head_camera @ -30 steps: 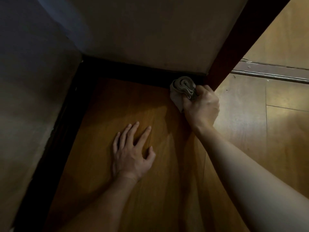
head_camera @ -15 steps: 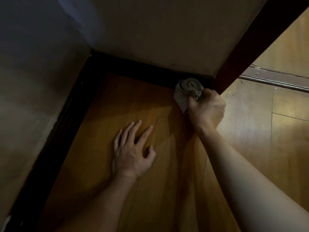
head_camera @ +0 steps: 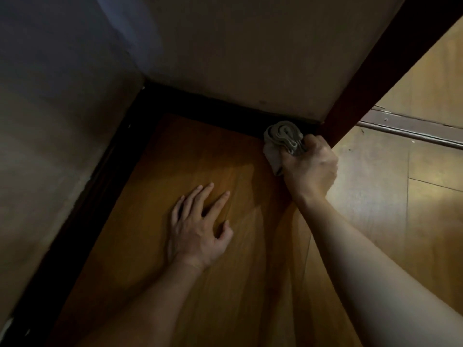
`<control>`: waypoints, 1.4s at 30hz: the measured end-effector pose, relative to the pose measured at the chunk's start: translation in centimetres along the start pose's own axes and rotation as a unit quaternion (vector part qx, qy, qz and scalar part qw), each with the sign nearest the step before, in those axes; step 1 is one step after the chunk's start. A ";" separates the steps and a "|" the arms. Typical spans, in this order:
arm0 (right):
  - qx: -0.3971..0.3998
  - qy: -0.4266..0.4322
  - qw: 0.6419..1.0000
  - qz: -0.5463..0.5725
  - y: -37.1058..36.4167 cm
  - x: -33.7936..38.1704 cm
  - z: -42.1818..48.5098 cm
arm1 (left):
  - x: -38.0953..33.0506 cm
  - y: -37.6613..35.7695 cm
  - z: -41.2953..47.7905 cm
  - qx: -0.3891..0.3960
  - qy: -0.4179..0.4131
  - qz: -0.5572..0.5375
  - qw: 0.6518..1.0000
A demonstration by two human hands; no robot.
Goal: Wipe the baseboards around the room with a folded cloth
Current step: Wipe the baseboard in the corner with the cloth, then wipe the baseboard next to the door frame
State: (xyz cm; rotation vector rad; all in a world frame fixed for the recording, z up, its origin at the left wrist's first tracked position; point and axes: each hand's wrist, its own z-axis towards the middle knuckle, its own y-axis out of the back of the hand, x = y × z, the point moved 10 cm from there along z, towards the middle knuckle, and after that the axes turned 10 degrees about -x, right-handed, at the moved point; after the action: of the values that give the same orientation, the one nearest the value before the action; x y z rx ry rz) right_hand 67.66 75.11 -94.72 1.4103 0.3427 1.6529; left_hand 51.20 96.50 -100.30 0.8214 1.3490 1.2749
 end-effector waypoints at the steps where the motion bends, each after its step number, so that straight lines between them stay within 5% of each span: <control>1: 0.004 0.005 1.000 0.001 0.0 0.2 0.2 | 0.1 0.0 0.0 0.001 0.003 0.000 1.000; 8: -0.003 -0.054 0.998 -0.024 3.8 -4.3 0.9 | 0.6 -0.5 0.2 0.069 0.042 -0.036 0.996; 11: 0.100 -0.089 0.990 0.032 3.5 -4.3 -1.1 | 0.0 0.7 0.1 0.099 0.071 -0.031 0.992; 14: 0.182 -0.191 0.947 0.181 3.8 -3.0 -3.8 | -0.7 5.4 0.0 0.044 0.109 -0.030 0.993; 18: 0.272 -0.213 0.872 0.347 5.3 3.6 -5.4 | -1.9 13.0 0.2 -0.010 0.116 -0.002 0.993; 26: 0.330 -0.246 0.809 0.421 16.0 19.1 -2.5 | -5.3 33.6 1.6 -0.077 0.153 0.024 0.985; 42: 0.398 -0.255 0.789 0.392 53.7 47.3 7.2 | -16.6 80.3 -1.0 -0.115 0.151 0.017 0.982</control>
State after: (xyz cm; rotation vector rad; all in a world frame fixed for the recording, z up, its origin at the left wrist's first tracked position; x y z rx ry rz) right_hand 53.01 79.39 -24.43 2.8699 0.1222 1.6937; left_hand 39.58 96.11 -19.13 0.5063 1.3939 1.5969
